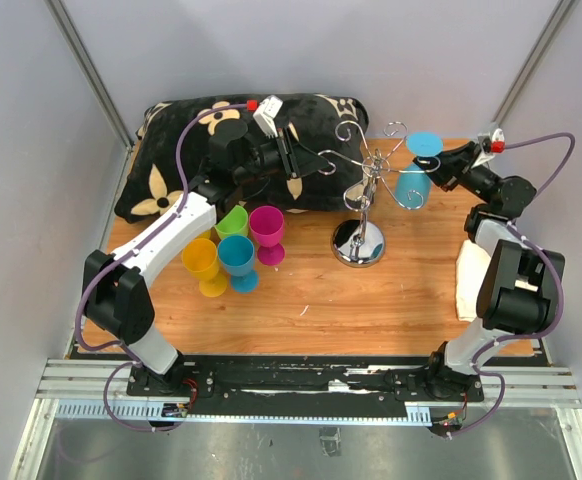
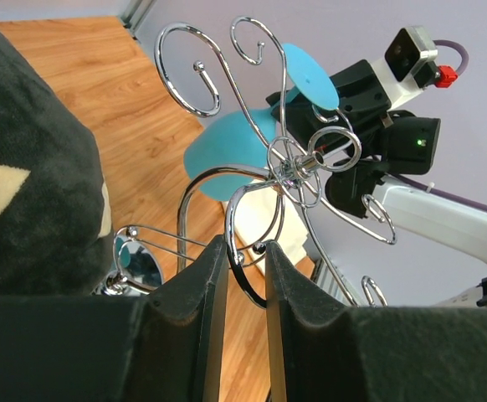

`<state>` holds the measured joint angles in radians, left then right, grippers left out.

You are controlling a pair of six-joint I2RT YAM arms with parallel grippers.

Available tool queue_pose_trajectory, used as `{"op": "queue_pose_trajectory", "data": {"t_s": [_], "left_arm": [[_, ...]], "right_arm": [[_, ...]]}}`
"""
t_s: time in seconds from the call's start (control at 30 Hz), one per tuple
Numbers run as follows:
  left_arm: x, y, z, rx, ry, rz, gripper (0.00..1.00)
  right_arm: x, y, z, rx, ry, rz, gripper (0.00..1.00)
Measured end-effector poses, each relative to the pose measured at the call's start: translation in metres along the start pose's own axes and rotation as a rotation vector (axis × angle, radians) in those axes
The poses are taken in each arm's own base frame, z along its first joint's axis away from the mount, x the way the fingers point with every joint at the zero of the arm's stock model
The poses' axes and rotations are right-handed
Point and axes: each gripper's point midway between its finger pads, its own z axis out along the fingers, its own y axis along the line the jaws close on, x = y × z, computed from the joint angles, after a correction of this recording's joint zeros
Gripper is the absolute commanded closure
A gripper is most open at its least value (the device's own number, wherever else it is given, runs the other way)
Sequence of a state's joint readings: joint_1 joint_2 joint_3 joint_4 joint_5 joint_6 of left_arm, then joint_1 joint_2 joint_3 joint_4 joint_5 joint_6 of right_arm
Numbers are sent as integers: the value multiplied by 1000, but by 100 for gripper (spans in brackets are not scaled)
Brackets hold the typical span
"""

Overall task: Place the wine glass upside down on the wine glass rack
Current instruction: Turn the wine glass upside down at the wine rack.

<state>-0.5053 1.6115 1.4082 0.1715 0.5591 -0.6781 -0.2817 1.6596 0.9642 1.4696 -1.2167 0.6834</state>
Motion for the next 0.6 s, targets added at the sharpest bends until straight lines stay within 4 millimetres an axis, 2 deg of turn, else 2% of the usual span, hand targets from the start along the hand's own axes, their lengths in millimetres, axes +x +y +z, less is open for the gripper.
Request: {"op": "queue_pose_trajectory", "data": {"t_s": [0.23,0.6], "left_arm": [[-1,1,0,-2,-2,-5,99],[-2,2,-1,-4,-3,-12,100]], "right_arm": [[9,10,-2,-21,19,21,99],[1,28,-4,-43,22,-7,99]]}}
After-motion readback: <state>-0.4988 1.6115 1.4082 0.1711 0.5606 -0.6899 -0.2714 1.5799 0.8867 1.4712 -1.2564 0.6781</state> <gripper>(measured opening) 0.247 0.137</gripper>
